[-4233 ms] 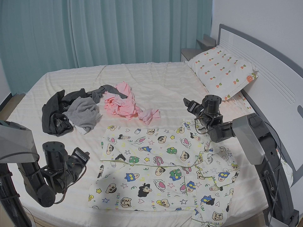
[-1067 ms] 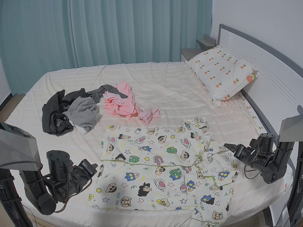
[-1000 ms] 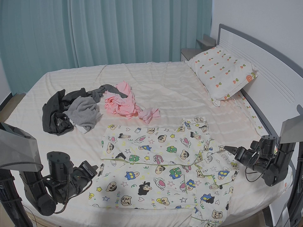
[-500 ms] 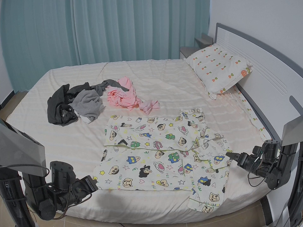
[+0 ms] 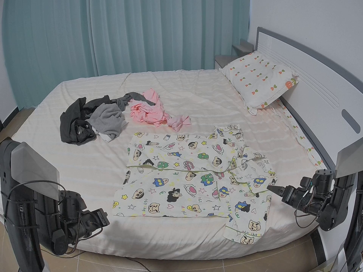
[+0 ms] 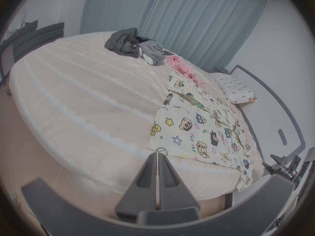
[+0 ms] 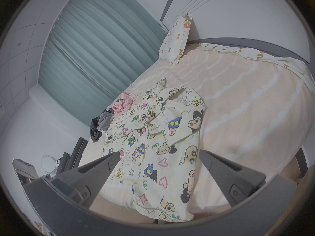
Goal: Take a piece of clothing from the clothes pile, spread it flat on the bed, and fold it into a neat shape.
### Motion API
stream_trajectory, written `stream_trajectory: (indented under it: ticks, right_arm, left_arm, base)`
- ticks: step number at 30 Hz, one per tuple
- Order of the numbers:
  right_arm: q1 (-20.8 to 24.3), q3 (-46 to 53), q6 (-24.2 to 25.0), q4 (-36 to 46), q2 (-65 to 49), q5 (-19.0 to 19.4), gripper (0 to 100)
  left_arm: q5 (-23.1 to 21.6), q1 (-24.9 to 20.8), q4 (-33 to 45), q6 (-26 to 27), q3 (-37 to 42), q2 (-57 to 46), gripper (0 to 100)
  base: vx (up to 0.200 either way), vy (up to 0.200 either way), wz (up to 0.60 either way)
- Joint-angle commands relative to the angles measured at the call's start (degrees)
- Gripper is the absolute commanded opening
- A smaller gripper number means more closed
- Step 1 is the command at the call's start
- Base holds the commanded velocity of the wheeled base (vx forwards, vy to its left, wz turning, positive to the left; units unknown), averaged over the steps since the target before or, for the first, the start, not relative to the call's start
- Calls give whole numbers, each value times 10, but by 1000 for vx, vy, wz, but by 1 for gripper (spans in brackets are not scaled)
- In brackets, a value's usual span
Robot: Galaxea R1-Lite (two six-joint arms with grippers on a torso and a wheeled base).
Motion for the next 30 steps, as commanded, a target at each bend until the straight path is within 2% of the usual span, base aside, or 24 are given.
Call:
stream_trajectory:
  ticks: [1, 6, 12, 13, 18, 27, 30]
  right_arm:
    - [13, 5, 0, -5, 4, 1, 100]
    - [17, 5, 2, -5, 4, 1, 100]
    - [16, 4, 2, -5, 5, 1, 100]
    - [17, 4, 2, -5, 6, 1, 100]
    - [17, 4, 2, -5, 8, 1, 100]
    - [17, 3, 2, -5, 8, 1, 100]
    - [17, 2, 2, -5, 8, 1, 100]
  left_arm:
    - [-20, 22, -4, 4, -16, 21, 0]
    - [-25, 26, -2, 6, -61, 47, 0]
    - [-25, 26, 4, 11, -78, 68, 0]
    - [-25, 25, 4, 13, -85, 75, 100]
    - [-30, 25, 11, 15, -101, 75, 100]
    - [-30, 20, 72, 39, -145, 76, 100]
    - [-30, 7, 75, 39, -147, 77, 100]
  base:
    - [0, 0, 0]
    - [0, 0, 0]
    - [0, 0, 0]
    - [0, 0, 0]
    - [0, 0, 0]
    - [0, 0, 0]
    - [0, 0, 0]
